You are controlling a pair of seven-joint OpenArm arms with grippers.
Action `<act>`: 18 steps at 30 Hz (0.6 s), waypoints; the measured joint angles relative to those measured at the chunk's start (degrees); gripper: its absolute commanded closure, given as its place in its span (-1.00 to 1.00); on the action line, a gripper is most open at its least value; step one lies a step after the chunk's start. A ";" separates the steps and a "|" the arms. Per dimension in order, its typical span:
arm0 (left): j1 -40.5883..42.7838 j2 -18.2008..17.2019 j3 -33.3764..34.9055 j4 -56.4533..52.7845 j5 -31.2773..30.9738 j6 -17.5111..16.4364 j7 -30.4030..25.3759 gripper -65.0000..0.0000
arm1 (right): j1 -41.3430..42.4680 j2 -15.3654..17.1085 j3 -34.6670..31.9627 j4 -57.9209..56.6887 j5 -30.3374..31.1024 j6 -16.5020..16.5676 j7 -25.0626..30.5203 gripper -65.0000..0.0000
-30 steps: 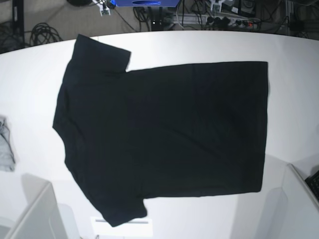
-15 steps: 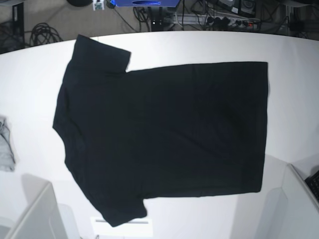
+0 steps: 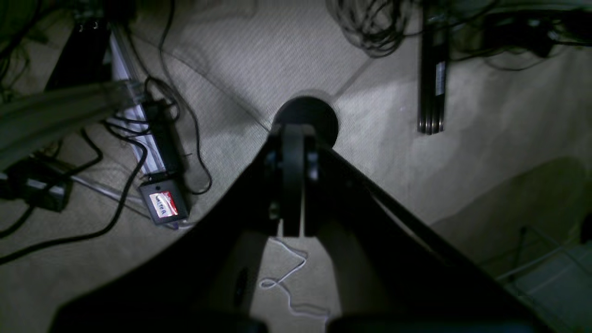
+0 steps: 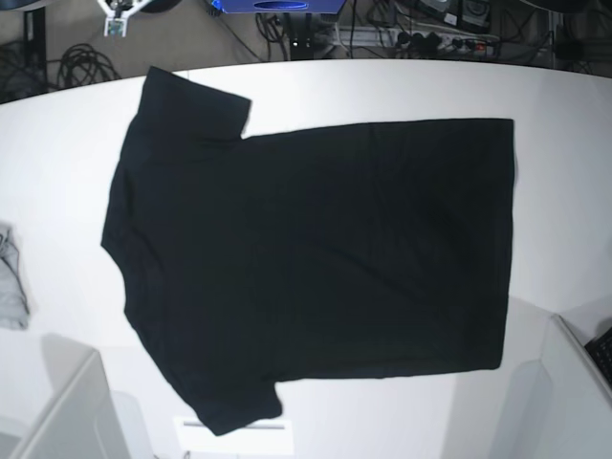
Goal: Fold the T-shirt properly
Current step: 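Move both grippers down to the shoulder corners of the black T-shirt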
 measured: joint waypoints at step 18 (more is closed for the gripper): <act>12.33 -0.68 0.15 37.18 -10.49 -0.15 7.58 1.00 | 6.23 -3.74 7.61 26.64 0.22 0.26 -13.29 1.00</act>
